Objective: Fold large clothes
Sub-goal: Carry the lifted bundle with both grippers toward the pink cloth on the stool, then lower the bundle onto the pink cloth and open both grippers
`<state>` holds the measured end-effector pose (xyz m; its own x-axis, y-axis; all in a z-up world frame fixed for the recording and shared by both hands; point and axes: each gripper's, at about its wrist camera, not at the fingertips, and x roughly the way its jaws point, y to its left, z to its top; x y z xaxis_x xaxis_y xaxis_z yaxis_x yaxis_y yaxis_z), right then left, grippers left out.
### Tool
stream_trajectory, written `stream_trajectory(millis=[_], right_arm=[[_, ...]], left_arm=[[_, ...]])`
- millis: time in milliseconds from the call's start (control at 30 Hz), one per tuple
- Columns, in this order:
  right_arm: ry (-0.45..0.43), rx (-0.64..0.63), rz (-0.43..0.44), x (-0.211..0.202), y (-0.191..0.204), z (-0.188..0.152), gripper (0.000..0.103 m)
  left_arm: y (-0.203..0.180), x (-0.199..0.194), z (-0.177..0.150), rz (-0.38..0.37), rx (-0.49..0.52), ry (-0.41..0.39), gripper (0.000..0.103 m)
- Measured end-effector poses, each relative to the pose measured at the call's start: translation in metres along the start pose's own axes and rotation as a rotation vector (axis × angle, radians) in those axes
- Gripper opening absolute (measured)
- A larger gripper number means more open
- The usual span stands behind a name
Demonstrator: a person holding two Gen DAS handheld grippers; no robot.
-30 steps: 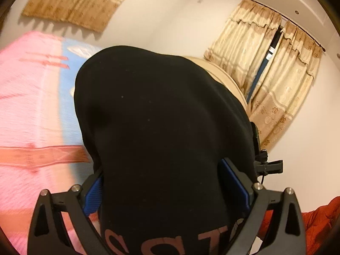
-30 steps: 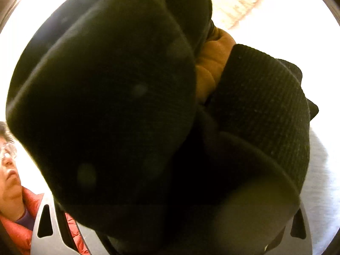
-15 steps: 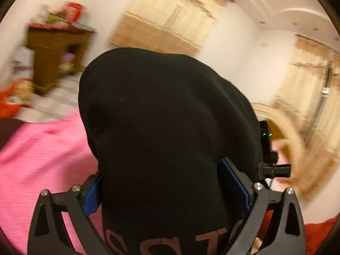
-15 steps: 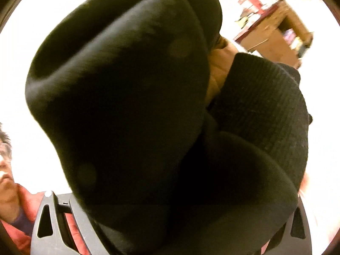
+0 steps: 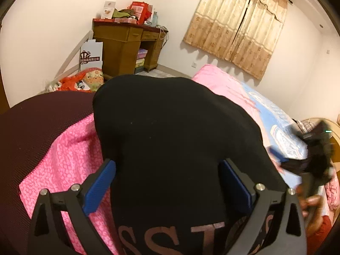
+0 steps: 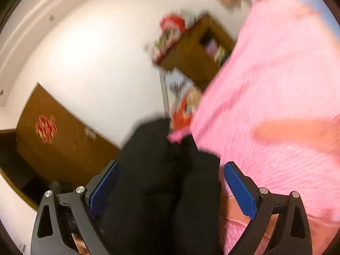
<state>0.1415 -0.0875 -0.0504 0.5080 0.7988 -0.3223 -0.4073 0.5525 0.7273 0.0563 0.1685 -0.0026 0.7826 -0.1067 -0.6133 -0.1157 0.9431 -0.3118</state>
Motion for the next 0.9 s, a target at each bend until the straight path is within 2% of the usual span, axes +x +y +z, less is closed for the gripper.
stream_trajectory(millis=[67,100,133,167,233,267,300,400,467,633,700,900], right_arm=[[-0.051,-0.065,-0.009,-0.028,0.036,-0.002,0.098],[-0.056,-0.129,-0.03,-0.02,0.057,0.006,0.097],[-0.053,-0.21,-0.058,-0.026,0.08,-0.001,0.093],[-0.045,-0.273,-0.086,-0.012,0.103,0.006,0.089],[0.012,-0.377,-0.15,0.007,0.126,-0.02,0.062],[0.033,-0.395,-0.168,0.016,0.134,-0.015,0.055],[0.056,-0.408,-0.193,0.027,0.131,-0.031,0.049],[0.124,-0.395,-0.273,0.059,0.122,-0.06,0.049],[0.123,-0.393,-0.321,0.067,0.115,-0.071,0.049],[0.093,-0.399,-0.385,0.103,0.091,-0.066,0.049],[0.086,-0.421,-0.413,0.106,0.087,-0.066,0.049],[0.068,-0.388,-0.455,0.117,0.08,-0.049,0.049]], left_arm=[[0.003,0.001,0.002,0.026,-0.012,-0.003,0.103],[0.019,0.002,0.005,0.045,-0.012,-0.009,0.103],[0.041,-0.001,0.007,0.064,-0.004,-0.012,0.103],[0.038,-0.001,0.008,0.093,0.009,-0.017,0.103],[0.053,-0.018,0.001,0.154,0.033,-0.034,0.103],[0.049,-0.024,0.0,0.197,0.052,-0.049,0.103],[0.049,-0.032,-0.003,0.229,0.068,-0.062,0.103],[0.044,-0.049,-0.012,0.376,0.16,-0.119,0.103],[0.049,-0.055,-0.015,0.408,0.195,-0.126,0.103],[0.055,-0.059,-0.024,0.423,0.203,-0.115,0.103],[0.053,-0.056,-0.025,0.42,0.206,-0.102,0.103],[0.048,-0.051,-0.025,0.448,0.215,-0.127,0.103]])
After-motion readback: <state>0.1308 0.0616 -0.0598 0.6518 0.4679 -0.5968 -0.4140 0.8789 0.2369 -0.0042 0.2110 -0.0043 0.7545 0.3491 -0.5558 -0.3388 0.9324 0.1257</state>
